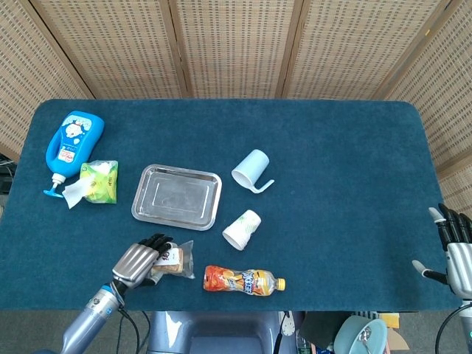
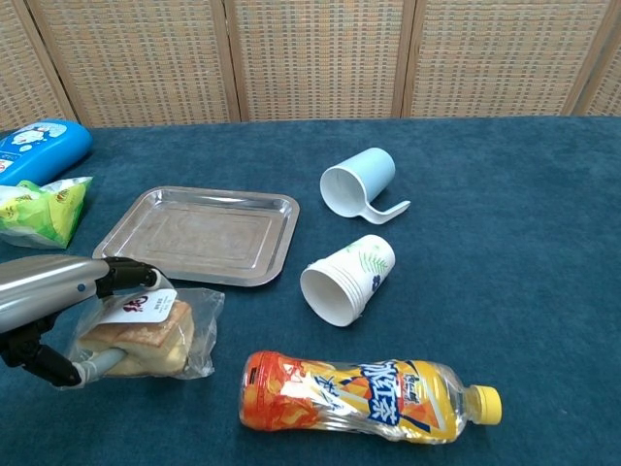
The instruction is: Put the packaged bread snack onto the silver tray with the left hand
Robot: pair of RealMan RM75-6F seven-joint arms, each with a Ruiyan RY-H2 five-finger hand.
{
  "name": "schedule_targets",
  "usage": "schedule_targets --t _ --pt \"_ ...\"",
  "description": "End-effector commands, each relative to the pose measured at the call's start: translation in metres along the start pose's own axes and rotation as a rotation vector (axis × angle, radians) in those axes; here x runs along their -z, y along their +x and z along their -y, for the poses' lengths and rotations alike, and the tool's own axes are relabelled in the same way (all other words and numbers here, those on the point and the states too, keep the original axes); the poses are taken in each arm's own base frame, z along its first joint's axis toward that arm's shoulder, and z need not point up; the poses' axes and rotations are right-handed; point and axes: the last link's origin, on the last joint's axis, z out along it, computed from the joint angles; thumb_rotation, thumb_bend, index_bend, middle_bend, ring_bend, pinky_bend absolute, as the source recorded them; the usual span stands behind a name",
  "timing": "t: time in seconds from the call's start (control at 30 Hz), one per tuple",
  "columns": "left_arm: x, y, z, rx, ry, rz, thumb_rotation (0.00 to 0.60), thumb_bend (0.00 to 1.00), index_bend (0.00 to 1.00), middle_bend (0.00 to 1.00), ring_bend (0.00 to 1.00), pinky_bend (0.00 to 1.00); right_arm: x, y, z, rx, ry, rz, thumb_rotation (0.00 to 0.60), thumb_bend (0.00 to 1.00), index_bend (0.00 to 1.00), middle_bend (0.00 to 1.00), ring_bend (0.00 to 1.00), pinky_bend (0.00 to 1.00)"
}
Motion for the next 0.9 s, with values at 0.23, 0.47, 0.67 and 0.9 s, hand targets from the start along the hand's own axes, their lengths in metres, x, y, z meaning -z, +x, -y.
schedule_targets --t 0.23,0.47,0.67,0.9 --pt "0.011 0.034 -0.006 -0.075 -0.014 -0.063 0.6 0.5 0.35 0.15 0.1 0.29 0.002 0.002 -0.001 -0.001 -0.006 -0.01 0.6 0.09 0.0 0.0 0.0 0.0" --pt "0.021 0.065 0.011 -0.126 0.04 -0.132 0.6 0.5 0.35 0.14 0.1 0.28 0.006 0.002 -0.003 -0.008 -0.025 -0.014 0.6 0.09 0.0 0.0 0.0 0.0" --pt "0.016 0.086 0.03 -0.119 0.077 -0.164 0.6 0.5 0.35 0.14 0.1 0.27 0.007 0.0 -0.002 -0.014 -0.031 -0.012 0.6 0.09 0.0 0.0 0.0 0.0" --pt "-0.002 0.094 0.039 -0.108 0.072 -0.153 0.6 0.5 0.35 0.14 0.1 0.26 0.009 -0.003 0.001 -0.015 -0.028 -0.007 0.6 0.09 0.0 0.0 0.0 0.0"
